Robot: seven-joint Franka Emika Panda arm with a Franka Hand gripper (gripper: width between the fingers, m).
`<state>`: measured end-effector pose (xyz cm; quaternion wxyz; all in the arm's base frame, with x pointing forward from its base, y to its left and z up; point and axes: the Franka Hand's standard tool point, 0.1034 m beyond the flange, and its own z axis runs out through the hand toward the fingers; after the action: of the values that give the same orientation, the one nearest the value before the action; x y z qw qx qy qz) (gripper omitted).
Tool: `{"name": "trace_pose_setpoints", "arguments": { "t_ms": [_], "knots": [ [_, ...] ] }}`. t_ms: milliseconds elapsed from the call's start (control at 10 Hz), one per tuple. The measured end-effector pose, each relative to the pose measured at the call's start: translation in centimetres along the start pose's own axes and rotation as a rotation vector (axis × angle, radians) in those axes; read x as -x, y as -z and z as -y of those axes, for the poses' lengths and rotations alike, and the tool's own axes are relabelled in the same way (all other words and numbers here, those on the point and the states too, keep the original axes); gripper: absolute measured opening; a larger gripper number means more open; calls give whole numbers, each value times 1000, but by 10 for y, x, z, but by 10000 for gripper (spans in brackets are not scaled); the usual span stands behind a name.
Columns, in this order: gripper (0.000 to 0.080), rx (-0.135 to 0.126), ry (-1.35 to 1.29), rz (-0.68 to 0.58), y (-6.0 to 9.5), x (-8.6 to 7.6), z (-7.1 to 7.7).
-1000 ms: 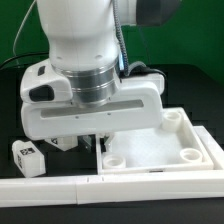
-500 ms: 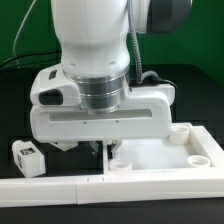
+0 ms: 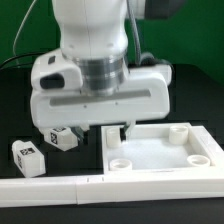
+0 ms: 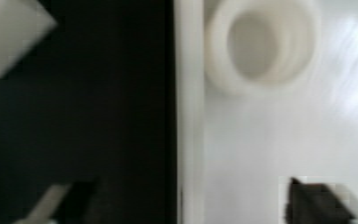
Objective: Assemble square table
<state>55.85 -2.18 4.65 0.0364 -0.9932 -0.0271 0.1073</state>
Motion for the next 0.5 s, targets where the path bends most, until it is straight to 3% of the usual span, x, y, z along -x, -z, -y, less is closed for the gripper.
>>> {"name": "trace_pose_setpoints", "arguments": {
  "t_ms": [100,200,500],
  "knots": [
    [567,15,4,-13,7,9,4],
    [632,13,5,-9,4,10,5],
    [649,17,8,-17,3,11,4]
  ]
}}
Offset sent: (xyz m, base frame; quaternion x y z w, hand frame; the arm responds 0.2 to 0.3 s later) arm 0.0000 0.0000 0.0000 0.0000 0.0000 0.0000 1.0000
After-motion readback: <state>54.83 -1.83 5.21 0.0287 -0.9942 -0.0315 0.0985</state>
